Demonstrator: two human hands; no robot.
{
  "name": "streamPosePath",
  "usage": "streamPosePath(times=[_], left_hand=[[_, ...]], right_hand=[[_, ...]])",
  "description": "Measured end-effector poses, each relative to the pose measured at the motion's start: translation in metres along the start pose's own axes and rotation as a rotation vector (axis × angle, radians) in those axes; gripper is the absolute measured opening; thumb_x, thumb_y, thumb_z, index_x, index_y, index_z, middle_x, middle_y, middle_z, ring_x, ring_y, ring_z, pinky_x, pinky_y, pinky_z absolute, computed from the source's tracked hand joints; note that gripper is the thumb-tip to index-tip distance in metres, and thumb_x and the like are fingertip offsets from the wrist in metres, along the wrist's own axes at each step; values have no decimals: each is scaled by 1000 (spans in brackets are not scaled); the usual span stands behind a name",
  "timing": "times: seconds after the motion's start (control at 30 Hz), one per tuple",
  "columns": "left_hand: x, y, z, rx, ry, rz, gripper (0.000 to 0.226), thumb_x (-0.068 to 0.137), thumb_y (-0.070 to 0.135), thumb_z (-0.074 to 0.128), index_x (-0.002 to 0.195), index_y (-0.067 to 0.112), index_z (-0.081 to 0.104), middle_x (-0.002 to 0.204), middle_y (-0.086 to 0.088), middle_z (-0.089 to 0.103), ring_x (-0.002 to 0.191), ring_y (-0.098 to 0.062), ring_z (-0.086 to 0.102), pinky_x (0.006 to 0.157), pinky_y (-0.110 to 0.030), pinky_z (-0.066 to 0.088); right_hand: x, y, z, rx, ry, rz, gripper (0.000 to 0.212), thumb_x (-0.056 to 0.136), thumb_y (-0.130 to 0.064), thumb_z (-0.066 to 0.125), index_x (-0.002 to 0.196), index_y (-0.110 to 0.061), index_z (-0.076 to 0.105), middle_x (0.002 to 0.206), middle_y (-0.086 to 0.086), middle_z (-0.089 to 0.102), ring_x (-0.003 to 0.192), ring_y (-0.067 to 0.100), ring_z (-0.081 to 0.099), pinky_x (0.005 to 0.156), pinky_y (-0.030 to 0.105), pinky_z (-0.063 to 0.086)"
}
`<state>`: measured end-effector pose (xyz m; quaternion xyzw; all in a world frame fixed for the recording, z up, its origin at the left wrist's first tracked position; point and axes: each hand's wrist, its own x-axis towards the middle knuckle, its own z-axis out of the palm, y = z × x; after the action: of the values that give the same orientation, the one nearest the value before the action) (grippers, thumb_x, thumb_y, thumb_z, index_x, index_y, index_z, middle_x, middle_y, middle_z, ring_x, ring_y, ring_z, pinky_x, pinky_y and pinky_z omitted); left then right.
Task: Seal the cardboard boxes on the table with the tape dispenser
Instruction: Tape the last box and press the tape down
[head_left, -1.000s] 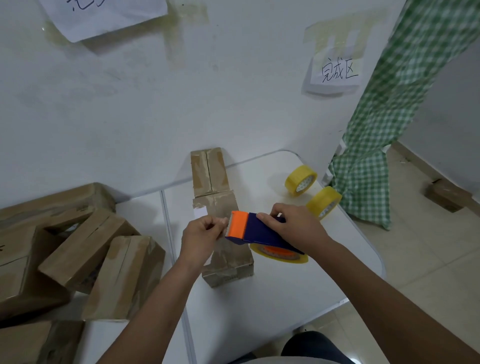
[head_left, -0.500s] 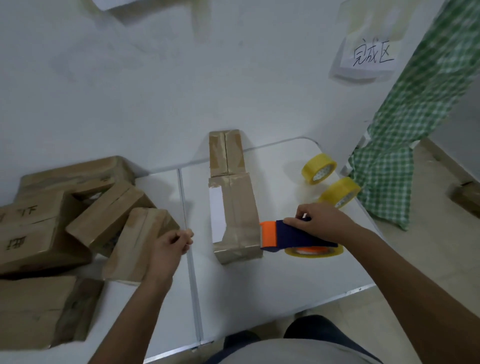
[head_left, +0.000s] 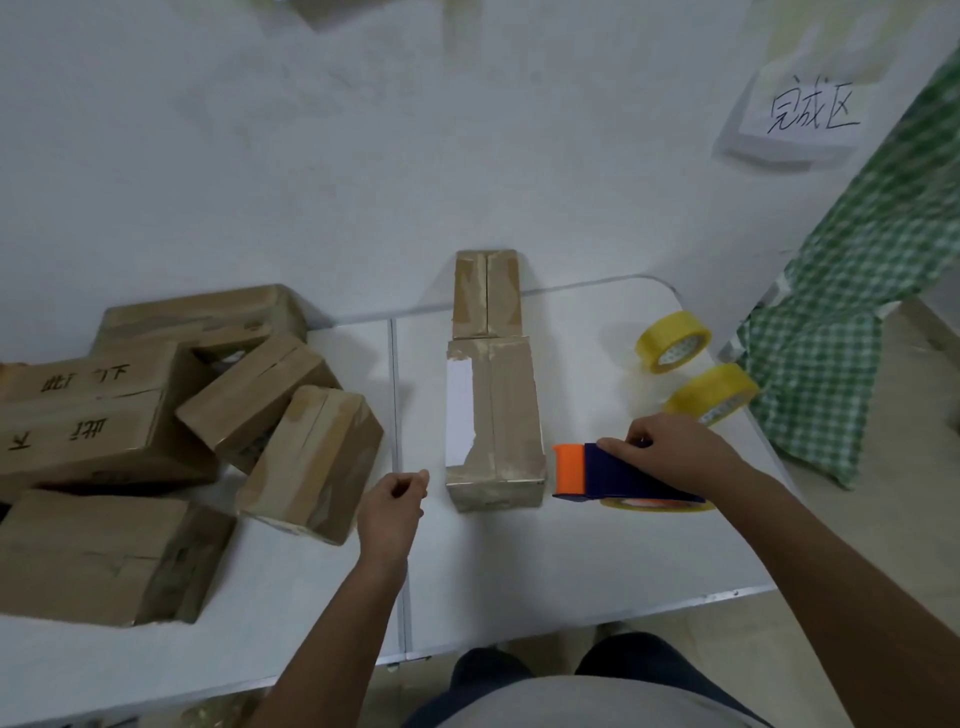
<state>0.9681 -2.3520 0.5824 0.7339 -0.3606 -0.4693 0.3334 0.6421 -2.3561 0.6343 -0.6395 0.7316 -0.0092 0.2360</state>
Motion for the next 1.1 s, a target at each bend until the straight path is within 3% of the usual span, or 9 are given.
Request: streamPosePath(times=[0.3, 0.53, 0.73, 0.93, 1.1], left_hand=[[-2, -5, 13, 78, 12, -8, 36, 86, 43, 72, 104, 13, 62, 97, -4, 66, 90, -22, 61, 86, -38, 53], [-3, -1, 25, 120, 18, -54, 44, 86, 45, 72, 112, 15, 54, 94, 4, 56, 82, -9, 53, 75, -28, 40], [2, -2, 24, 72, -40, -125, 44, 86, 44, 72, 114, 15, 54, 110, -4, 58, 104, -26, 58, 92, -37, 48], [2, -4, 23, 112, -60, -127, 45, 87, 49, 69, 113, 17, 53, 110, -5, 58, 102, -26, 59, 84, -34, 46], [3, -4, 19, 141, -111, -127, 50, 87, 53, 67, 118, 16, 55, 116, -4, 60, 107, -27, 59, 95, -38, 48]], right_hand=[[0, 1, 2, 17, -9, 16, 44, 85, -72, 45, 77, -31, 59, 78, -10, 60, 73, 6, 57, 58, 25, 41], [4, 3, 6, 19, -20, 34, 45, 84, -72, 46, 80, -30, 60, 82, -10, 60, 76, 6, 57, 61, 26, 43], [6, 6, 14, 29, -25, 55, 46, 83, -71, 50, 82, -27, 62, 87, -5, 63, 80, 10, 59, 68, 28, 48], [8, 7, 19, 34, -25, 52, 44, 84, -69, 51, 80, -26, 60, 84, -4, 63, 77, 10, 59, 64, 26, 45], [11, 5, 17, 22, -41, 37, 44, 86, -67, 51, 80, -25, 58, 84, -3, 63, 77, 11, 59, 60, 24, 40]])
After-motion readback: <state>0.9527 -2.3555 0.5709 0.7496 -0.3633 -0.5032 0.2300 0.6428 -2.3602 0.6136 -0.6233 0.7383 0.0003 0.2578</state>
